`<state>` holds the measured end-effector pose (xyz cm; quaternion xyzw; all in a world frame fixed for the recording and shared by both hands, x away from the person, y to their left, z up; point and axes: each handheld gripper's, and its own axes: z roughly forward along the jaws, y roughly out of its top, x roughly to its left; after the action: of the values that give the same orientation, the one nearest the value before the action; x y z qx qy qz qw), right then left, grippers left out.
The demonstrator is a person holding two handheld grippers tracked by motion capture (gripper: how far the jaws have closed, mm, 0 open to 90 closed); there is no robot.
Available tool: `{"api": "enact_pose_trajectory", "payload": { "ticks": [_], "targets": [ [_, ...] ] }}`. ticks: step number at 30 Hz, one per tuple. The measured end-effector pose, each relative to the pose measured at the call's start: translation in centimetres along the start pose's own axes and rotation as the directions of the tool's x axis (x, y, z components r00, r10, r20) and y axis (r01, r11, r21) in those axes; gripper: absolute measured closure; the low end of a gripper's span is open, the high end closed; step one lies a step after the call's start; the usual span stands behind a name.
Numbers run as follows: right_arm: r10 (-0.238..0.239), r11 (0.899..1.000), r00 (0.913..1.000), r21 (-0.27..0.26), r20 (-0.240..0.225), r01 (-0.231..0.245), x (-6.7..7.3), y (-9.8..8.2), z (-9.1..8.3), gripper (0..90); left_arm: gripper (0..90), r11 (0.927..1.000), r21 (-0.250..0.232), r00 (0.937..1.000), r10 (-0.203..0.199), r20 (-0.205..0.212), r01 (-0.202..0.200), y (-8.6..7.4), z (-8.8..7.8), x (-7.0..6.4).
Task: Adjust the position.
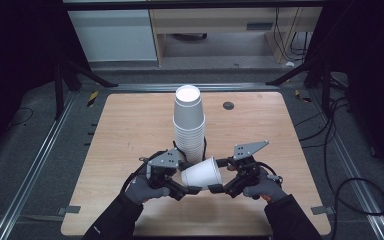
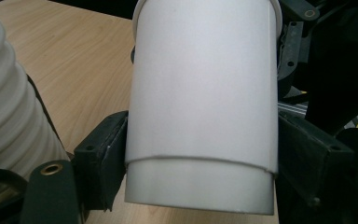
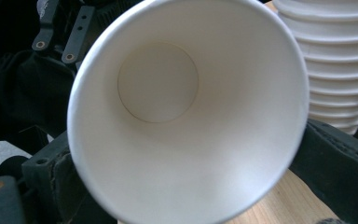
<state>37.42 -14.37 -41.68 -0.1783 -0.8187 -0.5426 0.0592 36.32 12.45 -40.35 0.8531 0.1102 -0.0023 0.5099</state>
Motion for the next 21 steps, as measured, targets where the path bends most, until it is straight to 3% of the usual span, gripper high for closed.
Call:
{"api": "enact_pose_trajectory", "payload": {
  "ticks": [21],
  "targets": [
    [-0.002,1.000,0.9991,0.003,-0.042,0.002,-0.19,-0.37,0.50,8.8,21.9,1.0000,-0.007,0.9998,-0.003,0.019,0.003,-0.08,0.12,0.10]
  ]
}}
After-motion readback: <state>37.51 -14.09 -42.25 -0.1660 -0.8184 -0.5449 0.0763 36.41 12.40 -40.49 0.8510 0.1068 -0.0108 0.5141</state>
